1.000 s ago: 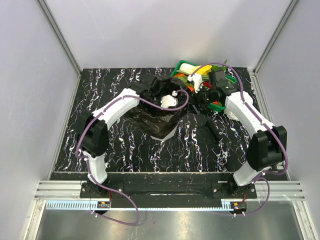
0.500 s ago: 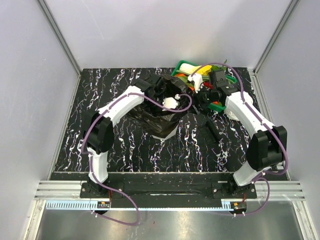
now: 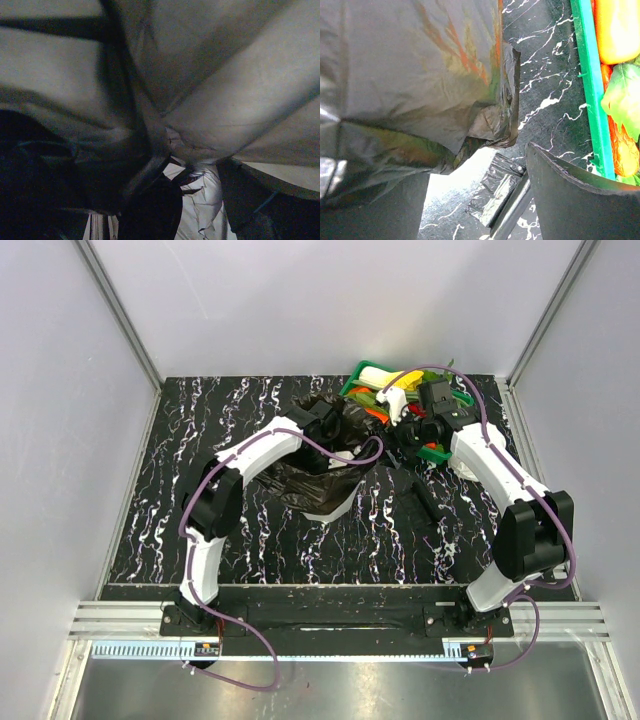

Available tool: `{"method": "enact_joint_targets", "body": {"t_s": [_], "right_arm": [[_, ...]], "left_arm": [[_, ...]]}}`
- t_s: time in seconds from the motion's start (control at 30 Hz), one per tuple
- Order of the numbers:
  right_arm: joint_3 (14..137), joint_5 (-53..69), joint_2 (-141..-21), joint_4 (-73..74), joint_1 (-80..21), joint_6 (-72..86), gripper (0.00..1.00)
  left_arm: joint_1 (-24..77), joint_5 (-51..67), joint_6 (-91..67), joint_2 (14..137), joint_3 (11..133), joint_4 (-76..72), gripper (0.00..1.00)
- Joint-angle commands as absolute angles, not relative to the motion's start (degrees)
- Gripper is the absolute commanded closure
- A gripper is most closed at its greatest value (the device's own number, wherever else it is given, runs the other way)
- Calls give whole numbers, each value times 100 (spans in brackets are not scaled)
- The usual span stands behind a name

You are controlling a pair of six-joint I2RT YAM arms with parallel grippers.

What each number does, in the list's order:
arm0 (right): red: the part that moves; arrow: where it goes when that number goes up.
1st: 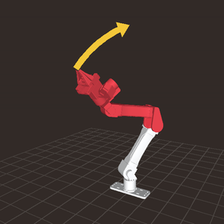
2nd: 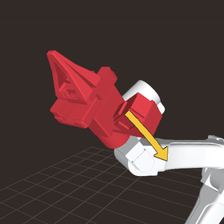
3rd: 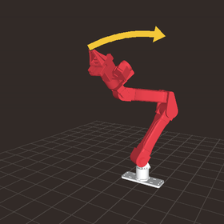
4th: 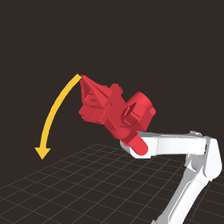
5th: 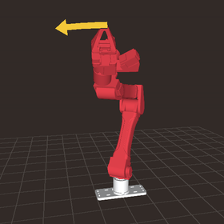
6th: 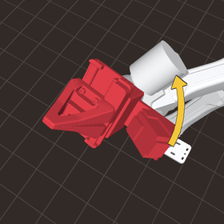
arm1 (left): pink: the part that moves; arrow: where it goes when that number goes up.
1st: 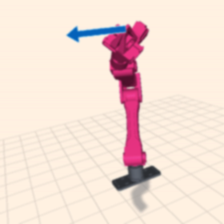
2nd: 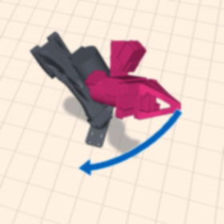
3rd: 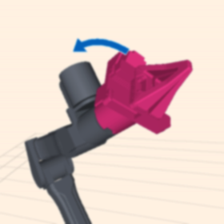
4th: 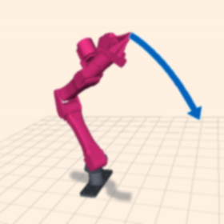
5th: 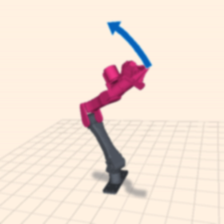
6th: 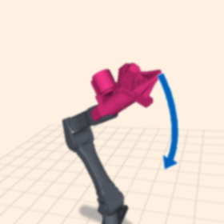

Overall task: Put the trash bags into the trash bin
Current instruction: Place the trash bag in the trash bin.

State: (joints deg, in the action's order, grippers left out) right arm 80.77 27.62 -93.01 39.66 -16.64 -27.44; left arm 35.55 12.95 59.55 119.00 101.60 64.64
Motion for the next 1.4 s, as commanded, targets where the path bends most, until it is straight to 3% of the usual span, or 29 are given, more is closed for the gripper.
{"method": "enact_joint_targets", "body": {"t_s": [0.0, 1.37], "right_arm": [[8068, 2760, -9343, 3876, -1670, -2848, 20], [8139, 2584, -9264, 4183, -1687, -2848, 15]], "left_arm": [[3568, 773, 6170, 12067, 9993, 6900, 1], [3577, 685, 5915, 11883, 9000, 5783, 1]]}}
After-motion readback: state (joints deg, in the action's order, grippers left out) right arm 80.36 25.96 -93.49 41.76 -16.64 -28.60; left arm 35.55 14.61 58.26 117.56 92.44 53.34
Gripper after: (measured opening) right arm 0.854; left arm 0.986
